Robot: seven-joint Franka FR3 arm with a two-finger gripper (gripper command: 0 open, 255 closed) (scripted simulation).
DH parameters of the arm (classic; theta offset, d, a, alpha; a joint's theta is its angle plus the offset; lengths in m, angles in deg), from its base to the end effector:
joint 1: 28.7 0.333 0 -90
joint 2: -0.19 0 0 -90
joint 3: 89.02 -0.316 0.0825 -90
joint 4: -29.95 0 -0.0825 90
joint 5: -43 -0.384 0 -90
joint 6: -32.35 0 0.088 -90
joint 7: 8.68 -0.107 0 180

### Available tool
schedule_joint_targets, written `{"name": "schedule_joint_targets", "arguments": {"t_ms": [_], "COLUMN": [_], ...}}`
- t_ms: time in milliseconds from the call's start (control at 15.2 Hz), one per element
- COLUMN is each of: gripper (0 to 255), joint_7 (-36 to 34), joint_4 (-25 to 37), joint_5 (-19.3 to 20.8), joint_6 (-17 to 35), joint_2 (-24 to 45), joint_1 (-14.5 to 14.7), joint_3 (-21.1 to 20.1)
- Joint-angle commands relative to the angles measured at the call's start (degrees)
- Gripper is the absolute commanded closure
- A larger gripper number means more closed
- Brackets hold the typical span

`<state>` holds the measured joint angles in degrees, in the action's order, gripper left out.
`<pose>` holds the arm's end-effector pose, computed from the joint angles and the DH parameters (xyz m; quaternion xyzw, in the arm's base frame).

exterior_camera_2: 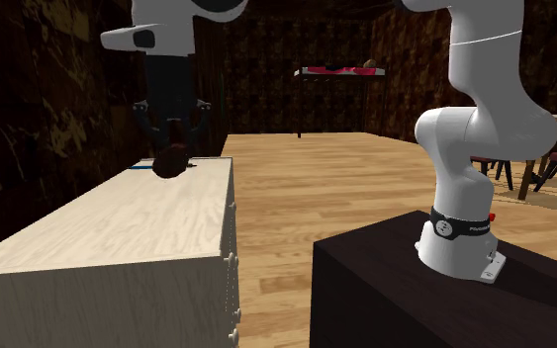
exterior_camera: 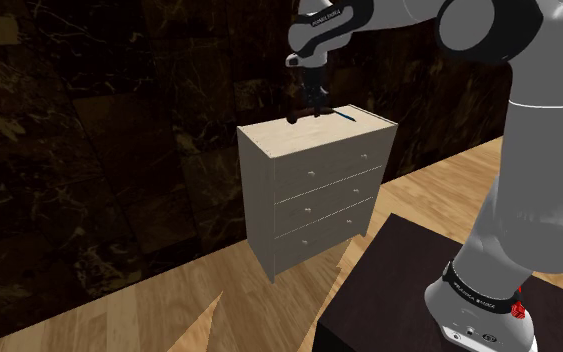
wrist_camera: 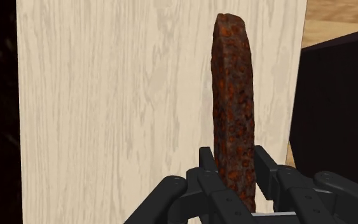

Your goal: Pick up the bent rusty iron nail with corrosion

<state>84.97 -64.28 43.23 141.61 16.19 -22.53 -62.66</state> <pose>0.6074 -0.1955 0.4670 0.7946 0.6038 -0.0497 0.0394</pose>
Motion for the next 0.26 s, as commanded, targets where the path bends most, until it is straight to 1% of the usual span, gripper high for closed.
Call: {"name": "schedule_joint_targets", "arguments": {"t_ms": [0,198], "gripper": [255,255], "joint_7": [0.10,0.14], "joint_4": [1.31,2.05], "joint_5": [0.06,0.10], "joint_6": [-1.45,-2.29], "joint_2": [-0.16,-0.27], "joint_1": [-0.04,-0.05], "joint_3": [0.05,0.08]}}
